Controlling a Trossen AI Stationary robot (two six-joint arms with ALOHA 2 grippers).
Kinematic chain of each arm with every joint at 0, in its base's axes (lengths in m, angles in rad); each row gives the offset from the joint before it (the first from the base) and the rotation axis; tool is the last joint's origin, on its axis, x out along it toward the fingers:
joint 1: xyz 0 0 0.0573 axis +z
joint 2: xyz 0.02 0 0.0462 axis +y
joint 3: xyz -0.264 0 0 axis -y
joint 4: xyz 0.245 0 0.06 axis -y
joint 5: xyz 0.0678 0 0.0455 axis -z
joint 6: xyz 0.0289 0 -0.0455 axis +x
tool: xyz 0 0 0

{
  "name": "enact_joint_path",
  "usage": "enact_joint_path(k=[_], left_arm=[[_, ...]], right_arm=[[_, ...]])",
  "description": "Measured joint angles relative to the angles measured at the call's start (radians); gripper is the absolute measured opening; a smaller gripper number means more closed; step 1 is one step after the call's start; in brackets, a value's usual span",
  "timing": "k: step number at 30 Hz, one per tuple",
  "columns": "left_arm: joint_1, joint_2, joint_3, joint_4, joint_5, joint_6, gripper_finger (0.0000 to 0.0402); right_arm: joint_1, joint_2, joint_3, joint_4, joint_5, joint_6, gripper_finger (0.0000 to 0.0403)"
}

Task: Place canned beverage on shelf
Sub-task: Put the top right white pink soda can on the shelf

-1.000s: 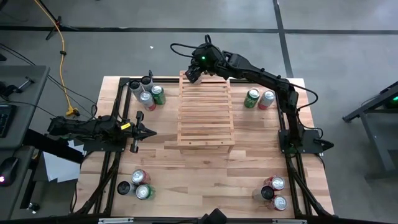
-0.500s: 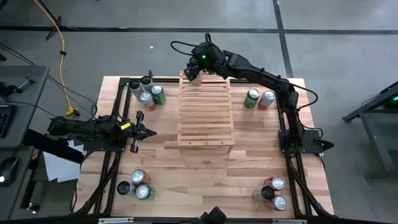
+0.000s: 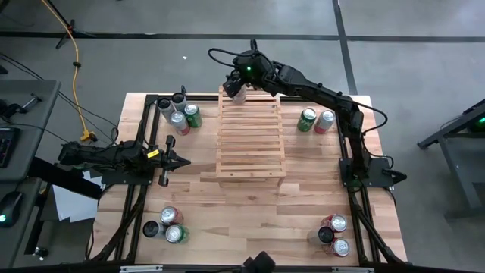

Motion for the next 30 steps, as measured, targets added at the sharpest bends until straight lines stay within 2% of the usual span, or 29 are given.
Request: enact_joint_path(k=[7,13,19,24,30], left_arm=[[0.000,0.000,0.000,0.000,0.000,0.000,0.0000],[0.000,0.000,0.000,0.000,0.000,0.000,0.0000],[0.000,0.000,0.000,0.000,0.000,0.000,0.0000],[0.000,0.000,0.000,0.000,0.000,0.000,0.0000],[0.000,0.000,0.000,0.000,0.000,0.000,0.0000]], right_arm=[[0.000,0.000,0.000,0.024,0.051,-0.045,0.0331],[0.000,-0.001,0.031,0.054,0.045,-0.060,0.0380],[0.005,-0.002,0.119,-0.012,0.040,-0.078,0.0385],[0.037,-0.061,0.103,-0.112,0.042,-0.150,0.0385],[0.091,-0.115,0.103,-0.340,0.177,-0.138,0.0385]])
